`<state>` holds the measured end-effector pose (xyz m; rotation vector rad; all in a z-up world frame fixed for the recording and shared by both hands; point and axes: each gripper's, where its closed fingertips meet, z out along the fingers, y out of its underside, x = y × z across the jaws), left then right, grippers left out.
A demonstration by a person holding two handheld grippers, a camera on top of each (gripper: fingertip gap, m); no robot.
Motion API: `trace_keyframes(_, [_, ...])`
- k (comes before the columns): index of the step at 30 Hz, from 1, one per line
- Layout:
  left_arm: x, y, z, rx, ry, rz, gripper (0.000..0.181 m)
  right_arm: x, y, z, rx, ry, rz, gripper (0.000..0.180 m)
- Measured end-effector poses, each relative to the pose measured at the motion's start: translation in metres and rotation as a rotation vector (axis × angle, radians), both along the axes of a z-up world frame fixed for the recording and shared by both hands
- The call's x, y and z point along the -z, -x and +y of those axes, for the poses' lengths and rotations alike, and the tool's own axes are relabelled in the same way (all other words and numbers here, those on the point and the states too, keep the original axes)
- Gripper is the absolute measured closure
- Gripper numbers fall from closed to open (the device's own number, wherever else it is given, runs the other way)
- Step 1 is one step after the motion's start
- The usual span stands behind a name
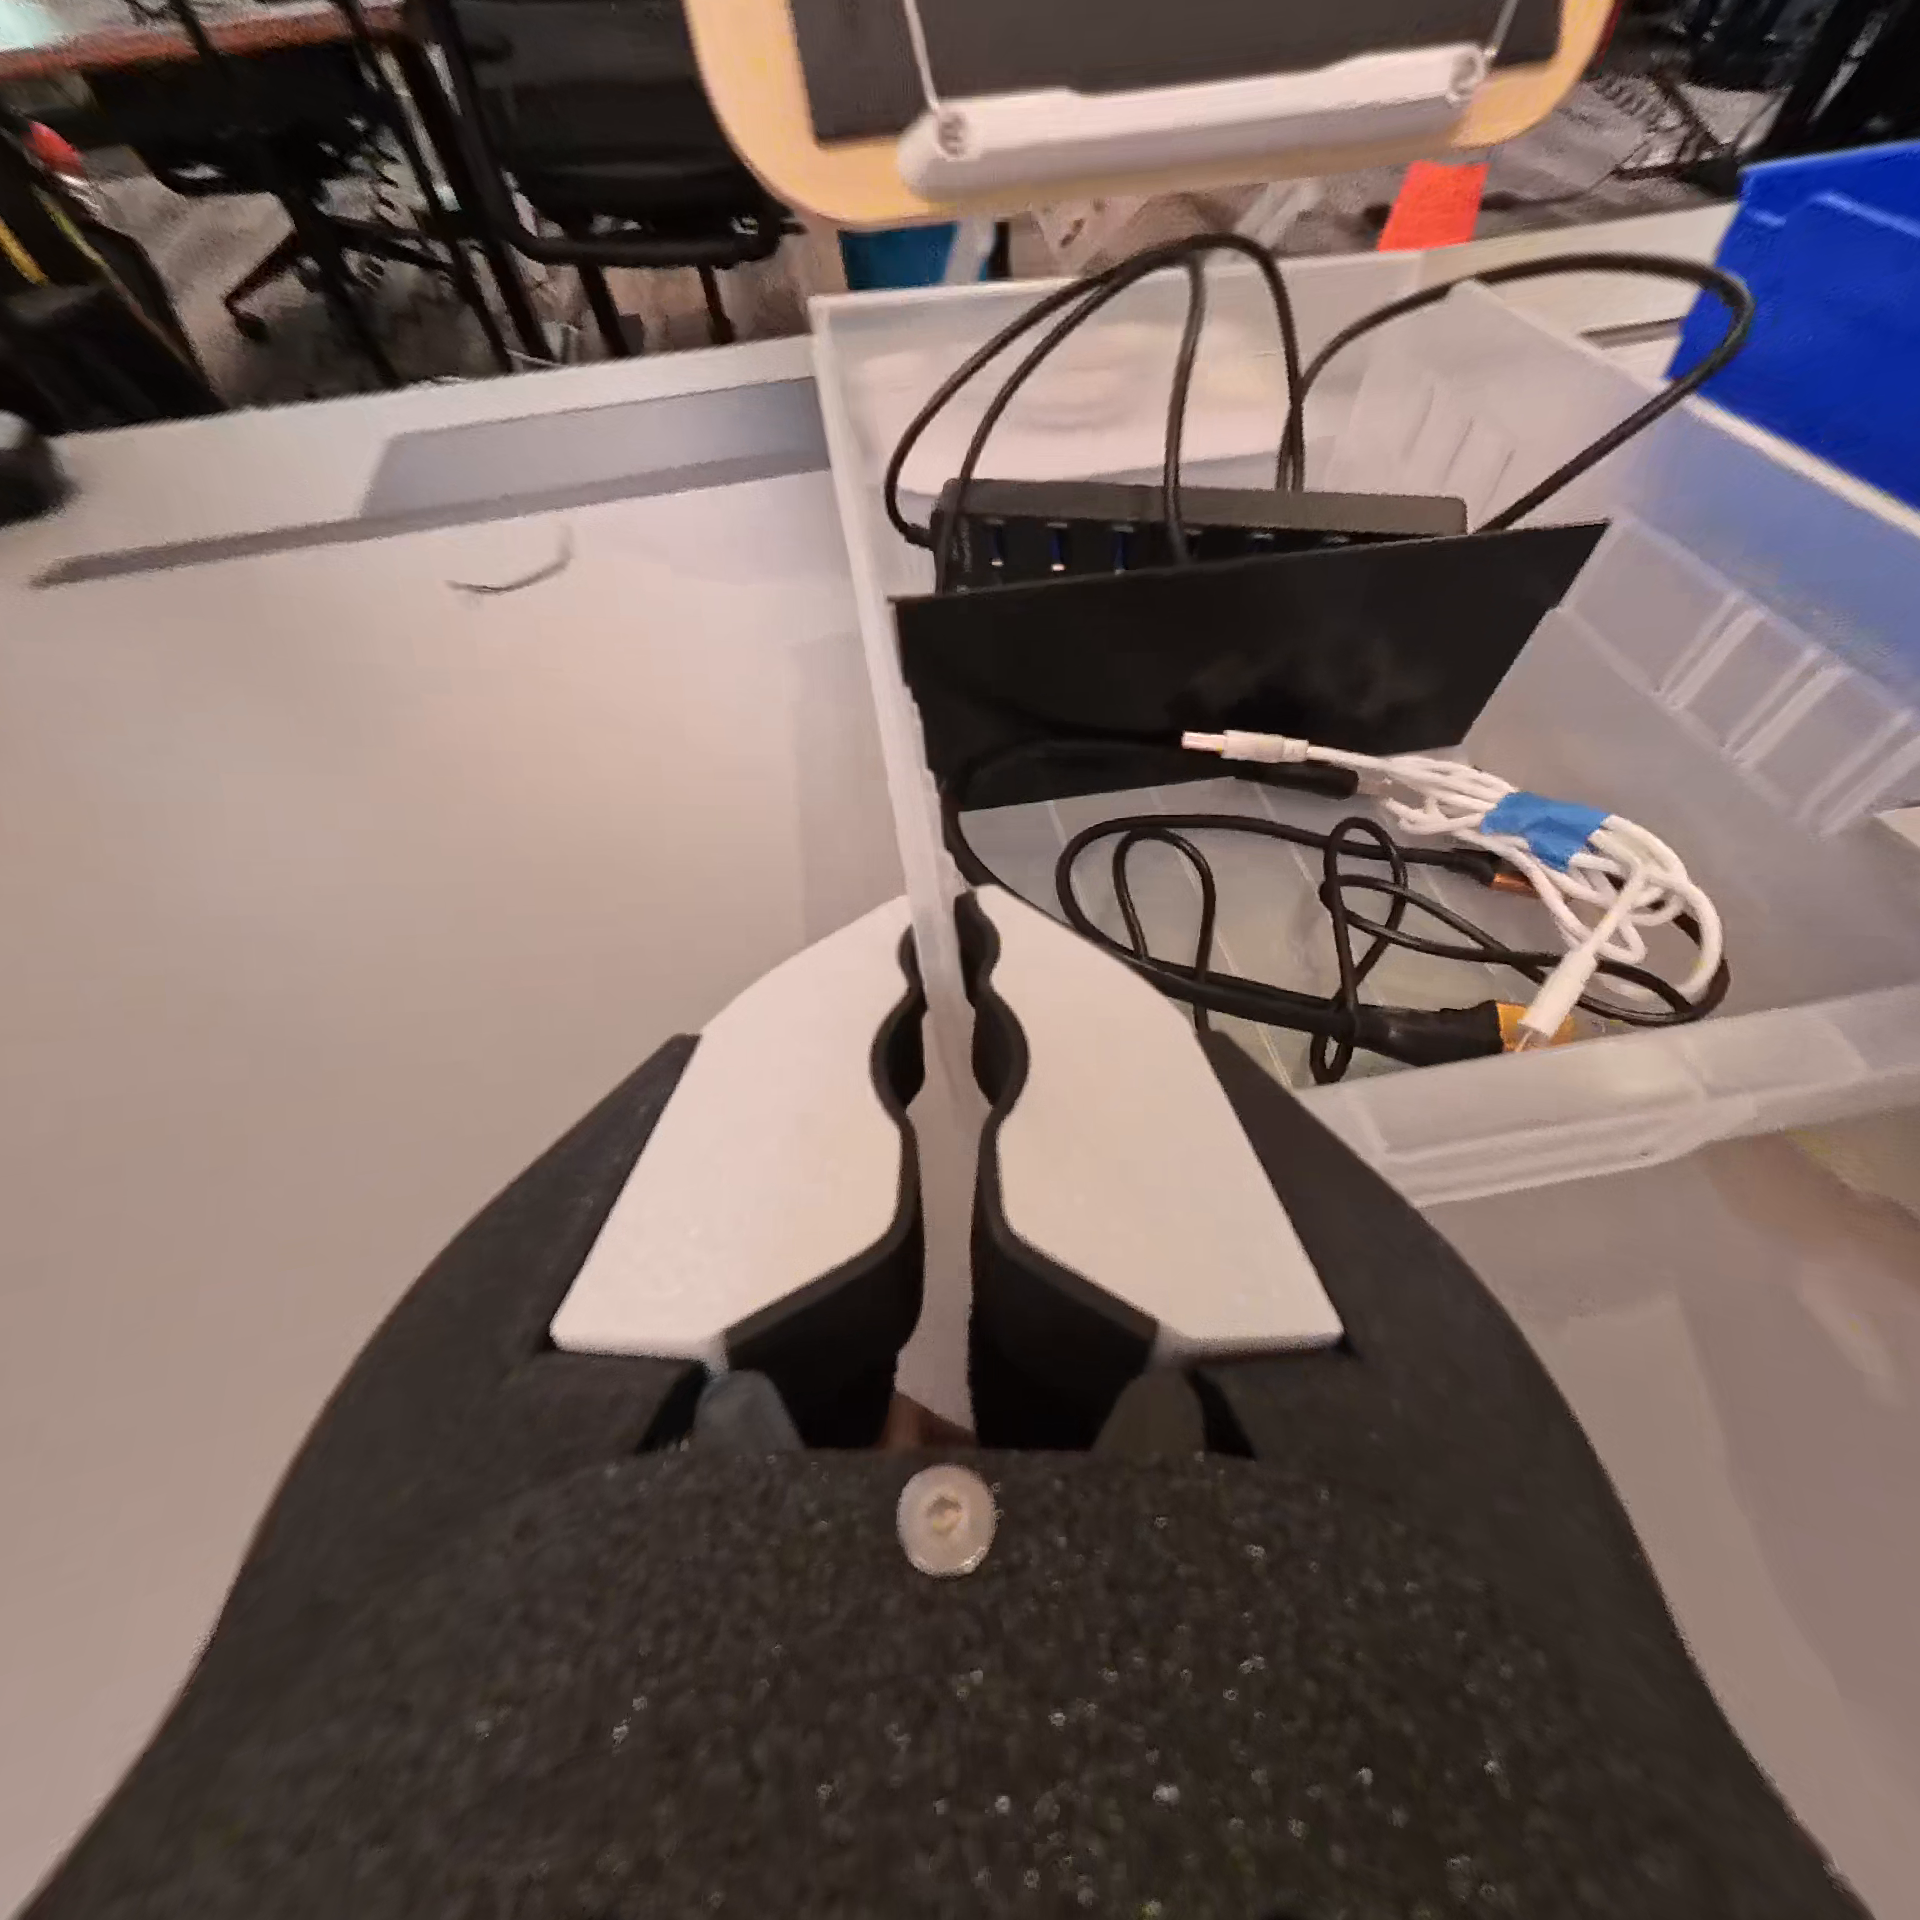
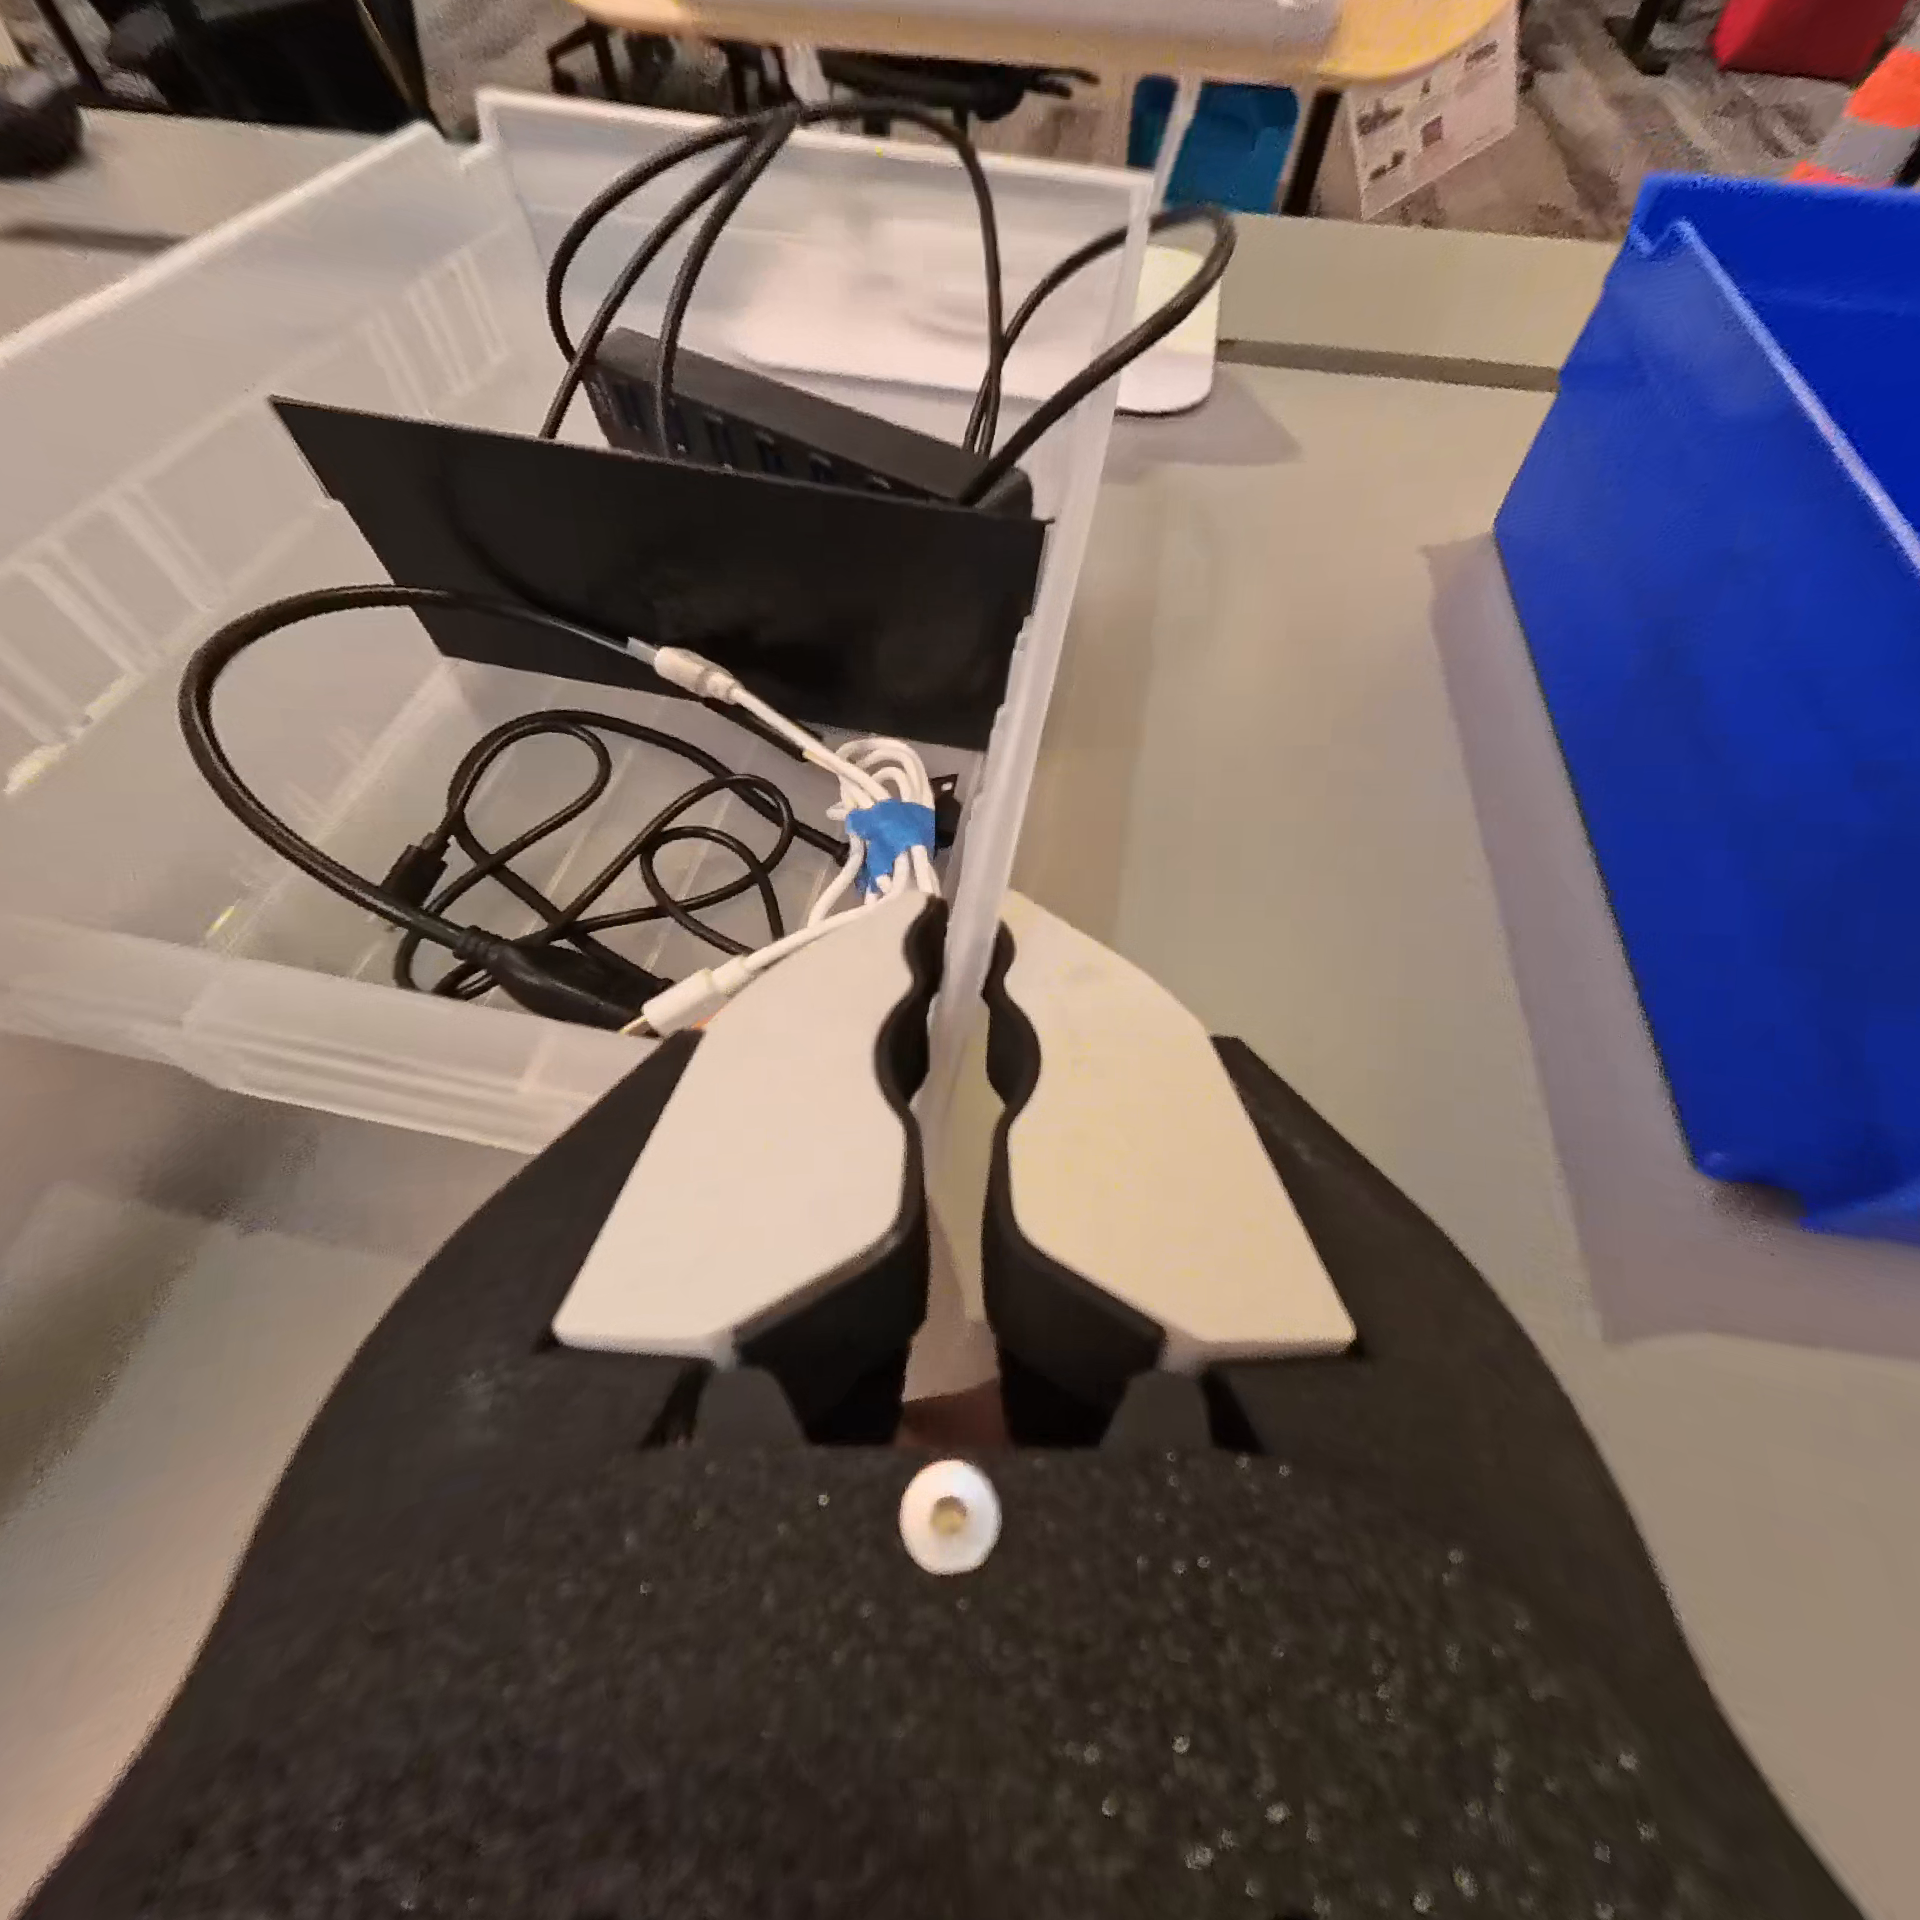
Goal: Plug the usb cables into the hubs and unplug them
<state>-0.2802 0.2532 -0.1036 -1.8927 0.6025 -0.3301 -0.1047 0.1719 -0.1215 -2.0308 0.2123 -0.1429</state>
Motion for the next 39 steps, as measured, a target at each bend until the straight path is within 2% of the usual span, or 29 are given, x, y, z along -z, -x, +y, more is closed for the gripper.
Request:
trace_keyframes(6, [-0.019,0.085,0.028,-0.114,-0.067,-0.020,0.179,-0.012,0.076,0.036,-0.038,-0.062,-0.024,0.175])
trace_keyframes(12, [-0.009,0.169,0.074,-0.159,-0.042,-0.022,0.179,-0.009,0.161,0.086,-0.084,-0.045,-0.061,0.175])
trace_keyframes(17, [0.010,0.194,0.102,-0.165,0.003,-0.031,0.178,0.005,0.190,0.112,-0.102,-0.032,-0.068,0.173])
trace_keyframes(23, [0.015,0.203,0.108,-0.207,0.038,-0.062,0.177,0.009,0.201,0.119,-0.205,-0.058,0.007,0.167])
trace_keyframes(26, [0.008,0.204,0.111,-0.232,0.014,-0.107,0.170,0.014,0.207,0.105,-0.356,0.015,-0.003,0.163])
trace_keyframes(28, [-0.004,0.204,0.110,-0.236,-0.014,-0.184,0.162,0.014,0.205,0.087,-0.453,0.040,-0.014,0.148])
trace_keyframes(31, [-0.018,0.208,0.108,-0.258,-0.046,-0.290,0.158,0.010,0.186,0.055,-0.550,0.061,-0.046,0.145])
trace_keyframes(36, [-0.029,0.222,0.099,-0.331,-0.093,-0.330,0.156,0.002,0.122,0.005,-0.586,0.064,-0.051,0.142])
trace_keyframes(39, [-0.037,0.226,0.088,-0.369,-0.135,-0.330,0.156,-0.003,0.066,-0.022,-0.531,0.024,-0.093,0.142])
